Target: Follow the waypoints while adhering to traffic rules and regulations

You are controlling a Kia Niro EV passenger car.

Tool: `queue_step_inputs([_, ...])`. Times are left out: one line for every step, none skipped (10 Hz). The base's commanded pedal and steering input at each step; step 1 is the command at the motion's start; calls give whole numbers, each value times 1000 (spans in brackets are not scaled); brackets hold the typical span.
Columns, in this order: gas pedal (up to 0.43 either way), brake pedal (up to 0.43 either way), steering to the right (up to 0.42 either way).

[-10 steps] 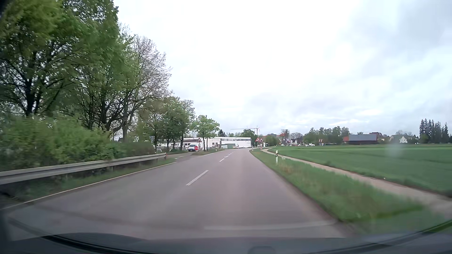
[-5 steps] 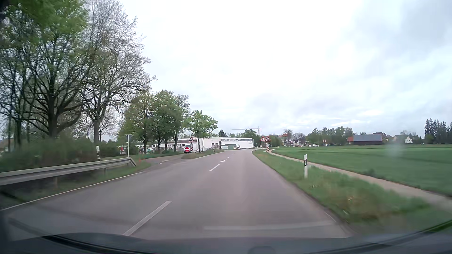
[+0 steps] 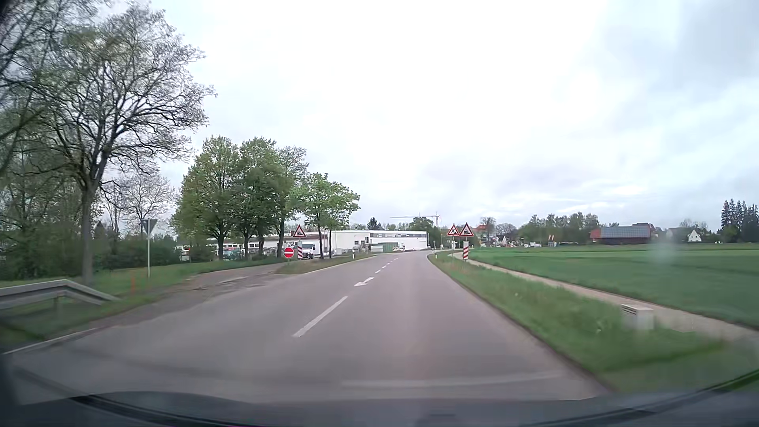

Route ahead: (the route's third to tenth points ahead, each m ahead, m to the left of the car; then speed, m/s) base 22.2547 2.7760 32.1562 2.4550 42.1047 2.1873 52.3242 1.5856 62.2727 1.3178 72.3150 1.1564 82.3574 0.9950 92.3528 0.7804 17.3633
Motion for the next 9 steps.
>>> queue_step_inputs([110,0,1])
queue_step_inputs([110,0,4])
queue_step_inputs([118,0,4])
queue_step_inputs([118,0,4])
queue_step_inputs([118,0,4])
queue_step_inputs([118,0,4])
queue_step_inputs([118,0,4])
queue_step_inputs([118,0,4])
queue_step_inputs([118,0,4])
